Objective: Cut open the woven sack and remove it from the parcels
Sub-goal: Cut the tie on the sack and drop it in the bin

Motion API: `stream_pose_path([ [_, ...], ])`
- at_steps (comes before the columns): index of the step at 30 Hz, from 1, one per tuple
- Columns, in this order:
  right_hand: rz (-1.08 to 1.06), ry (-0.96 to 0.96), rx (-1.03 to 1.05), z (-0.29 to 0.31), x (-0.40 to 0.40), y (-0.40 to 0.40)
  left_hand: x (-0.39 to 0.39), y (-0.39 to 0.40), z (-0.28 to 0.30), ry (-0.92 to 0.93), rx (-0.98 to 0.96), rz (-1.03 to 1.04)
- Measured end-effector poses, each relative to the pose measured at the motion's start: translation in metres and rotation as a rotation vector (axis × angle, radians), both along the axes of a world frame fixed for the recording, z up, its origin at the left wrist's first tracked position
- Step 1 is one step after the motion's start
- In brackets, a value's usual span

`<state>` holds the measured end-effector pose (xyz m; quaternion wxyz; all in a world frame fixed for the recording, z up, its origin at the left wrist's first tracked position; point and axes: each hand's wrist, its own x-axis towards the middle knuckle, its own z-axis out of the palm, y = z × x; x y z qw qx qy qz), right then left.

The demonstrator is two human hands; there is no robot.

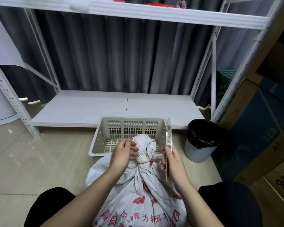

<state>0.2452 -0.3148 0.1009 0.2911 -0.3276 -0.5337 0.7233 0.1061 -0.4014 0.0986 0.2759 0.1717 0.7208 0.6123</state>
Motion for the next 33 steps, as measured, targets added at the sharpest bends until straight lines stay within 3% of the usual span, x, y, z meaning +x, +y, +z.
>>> stream_pose_path([
  [2,-0.018,-0.057,0.023,-0.014,0.005,0.011,-0.004,-0.008,-0.011,0.237,-0.186,-0.017],
  [4,-0.022,-0.160,0.098,-0.029,0.004,0.016,0.004,-0.008,-0.022,0.311,-0.387,-0.158],
  [6,-0.030,-0.273,0.186,-0.044,-0.001,0.016,0.014,0.000,-0.029,0.133,-0.443,-0.220],
  [9,-0.111,-0.376,0.324,-0.044,-0.005,0.006,0.022,0.015,-0.040,-0.125,-0.297,-0.135],
  [14,-0.170,-0.353,0.397,-0.045,-0.002,-0.008,0.010,0.037,-0.043,-0.324,-0.127,-0.071],
  [19,-0.221,-0.518,0.487,-0.069,-0.002,-0.019,-0.004,0.041,-0.053,-0.313,-0.213,-0.144],
  [21,-0.240,-0.555,0.467,-0.074,-0.004,-0.022,0.000,0.044,-0.048,-0.211,-0.248,-0.212],
  [24,-0.237,-0.551,0.433,-0.075,-0.011,-0.025,0.001,0.051,-0.041,0.357,-0.660,-0.161],
  [26,-0.249,-0.567,0.470,-0.073,-0.017,-0.023,-0.005,0.053,-0.031,0.533,-0.776,-0.114],
  [29,-0.225,-0.608,0.533,-0.064,-0.028,-0.018,-0.022,0.053,-0.017,0.433,-0.744,-0.165],
  [33,-0.169,-0.455,0.444,-0.060,-0.034,-0.002,-0.041,0.047,-0.011,-0.024,-0.239,-0.485],
])
